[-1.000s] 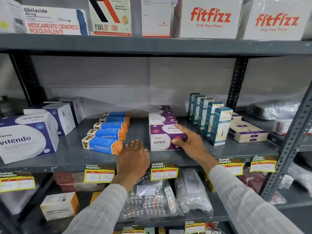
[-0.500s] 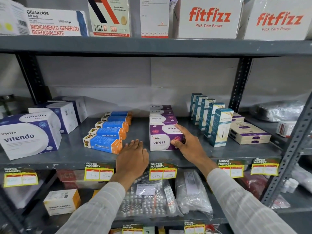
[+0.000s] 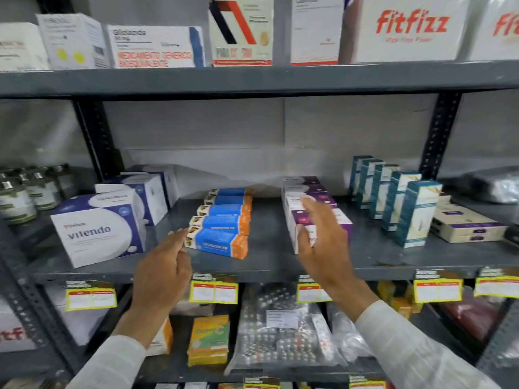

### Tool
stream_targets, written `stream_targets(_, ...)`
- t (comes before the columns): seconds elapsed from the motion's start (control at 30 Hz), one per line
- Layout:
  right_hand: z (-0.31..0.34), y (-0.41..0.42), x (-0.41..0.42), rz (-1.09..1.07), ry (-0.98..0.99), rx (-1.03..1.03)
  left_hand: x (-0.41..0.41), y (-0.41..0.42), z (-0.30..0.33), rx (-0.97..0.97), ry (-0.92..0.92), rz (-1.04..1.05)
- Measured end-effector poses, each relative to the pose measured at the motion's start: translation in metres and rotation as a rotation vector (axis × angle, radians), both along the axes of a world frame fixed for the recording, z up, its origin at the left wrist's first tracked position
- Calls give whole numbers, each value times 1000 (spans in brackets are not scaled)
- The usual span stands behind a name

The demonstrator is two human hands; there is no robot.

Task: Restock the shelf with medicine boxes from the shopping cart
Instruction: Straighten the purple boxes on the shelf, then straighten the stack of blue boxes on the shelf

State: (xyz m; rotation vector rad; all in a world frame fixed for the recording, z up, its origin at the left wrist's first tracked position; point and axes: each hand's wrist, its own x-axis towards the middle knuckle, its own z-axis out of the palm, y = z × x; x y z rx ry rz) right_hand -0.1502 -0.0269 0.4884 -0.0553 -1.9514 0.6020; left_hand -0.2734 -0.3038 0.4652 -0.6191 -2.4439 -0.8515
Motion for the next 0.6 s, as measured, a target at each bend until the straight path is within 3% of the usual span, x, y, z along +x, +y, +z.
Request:
stream_targets(0.1,-5,-43,-35,122,-255,57,-30,-35,-21,-80,-78,79)
stream_targets(0.23,-14,-65,-77,148,-535,-58,-55,-47,-41,-219,34,28)
stream_targets(0.6,-30,-61,-108,174,-569,-99,-73,-50,-56,-269,86,10)
